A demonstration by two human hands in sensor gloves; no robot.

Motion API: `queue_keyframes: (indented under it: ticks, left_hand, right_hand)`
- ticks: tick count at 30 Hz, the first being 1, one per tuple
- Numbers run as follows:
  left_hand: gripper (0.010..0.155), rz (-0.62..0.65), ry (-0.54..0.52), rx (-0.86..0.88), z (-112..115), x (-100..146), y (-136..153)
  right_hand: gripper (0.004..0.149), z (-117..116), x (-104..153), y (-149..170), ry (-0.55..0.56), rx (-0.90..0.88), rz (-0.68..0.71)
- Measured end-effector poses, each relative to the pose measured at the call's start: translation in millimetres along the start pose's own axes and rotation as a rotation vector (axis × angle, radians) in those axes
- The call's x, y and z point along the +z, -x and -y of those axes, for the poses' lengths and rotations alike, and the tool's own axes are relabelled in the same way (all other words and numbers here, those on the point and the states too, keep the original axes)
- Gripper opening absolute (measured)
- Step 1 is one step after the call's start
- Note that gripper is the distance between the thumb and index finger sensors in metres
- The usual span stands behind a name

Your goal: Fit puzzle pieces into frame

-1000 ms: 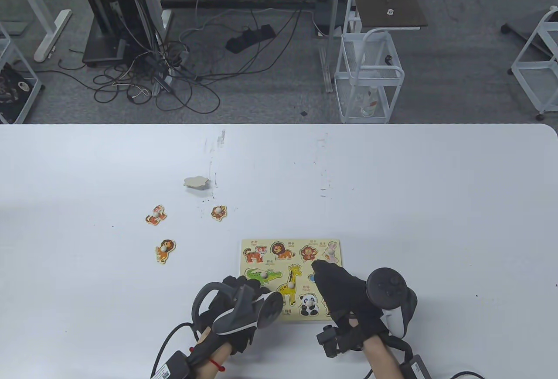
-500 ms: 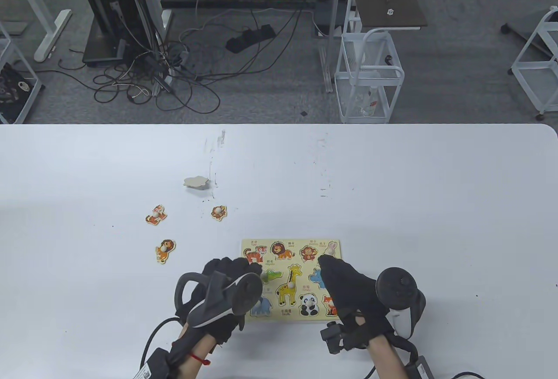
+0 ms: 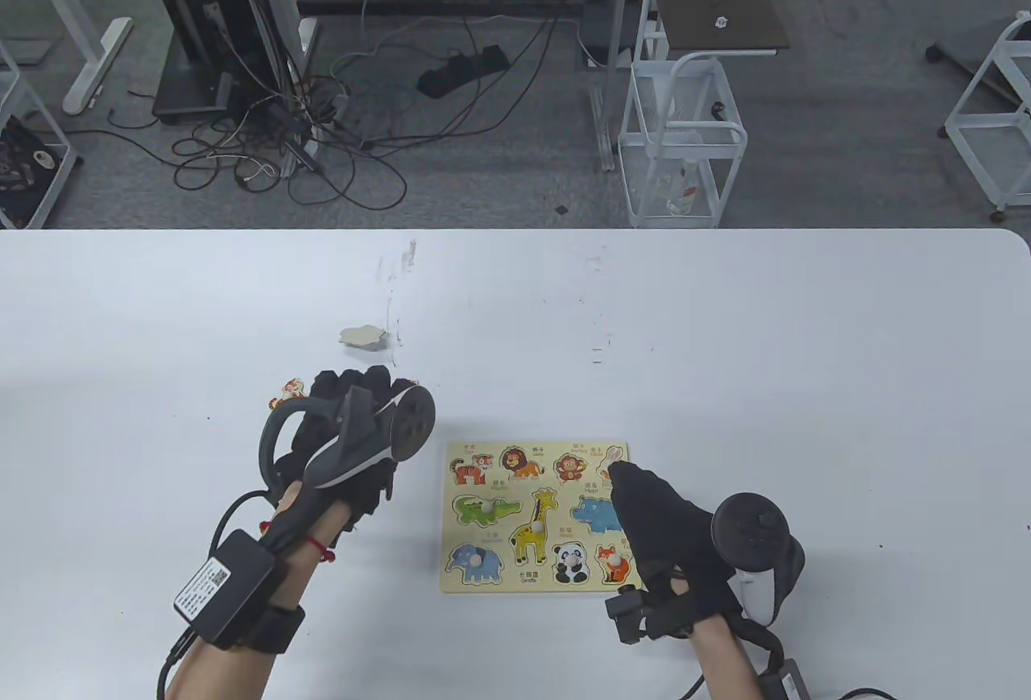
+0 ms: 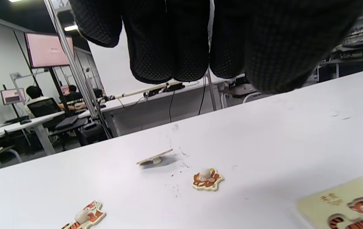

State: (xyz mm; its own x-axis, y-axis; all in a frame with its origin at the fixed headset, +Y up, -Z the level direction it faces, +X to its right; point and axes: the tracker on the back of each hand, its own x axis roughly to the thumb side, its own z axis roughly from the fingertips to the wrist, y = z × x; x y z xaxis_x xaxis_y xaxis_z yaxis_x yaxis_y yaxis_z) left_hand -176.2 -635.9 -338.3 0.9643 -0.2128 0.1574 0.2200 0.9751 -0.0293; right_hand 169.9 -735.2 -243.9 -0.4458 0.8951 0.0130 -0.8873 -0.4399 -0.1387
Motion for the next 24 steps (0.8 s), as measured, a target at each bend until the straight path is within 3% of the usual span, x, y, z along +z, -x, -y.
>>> queue_keyframes:
  ticks: [11, 24]
  left_hand:
    - [0.057, -0.110, 0.155, 0.018, 45.2, -73.3, -1.6]
    - [0.052, -0.170, 0.243, -0.060, 90.9, -112.4, -11.4]
  right_hand:
    - [0.053, 4.2, -1.2, 1.4, 0.023, 0.026, -0.003]
    - [0.053, 2.0, -2.5, 0.2, 0.022, 0.084, 0.009]
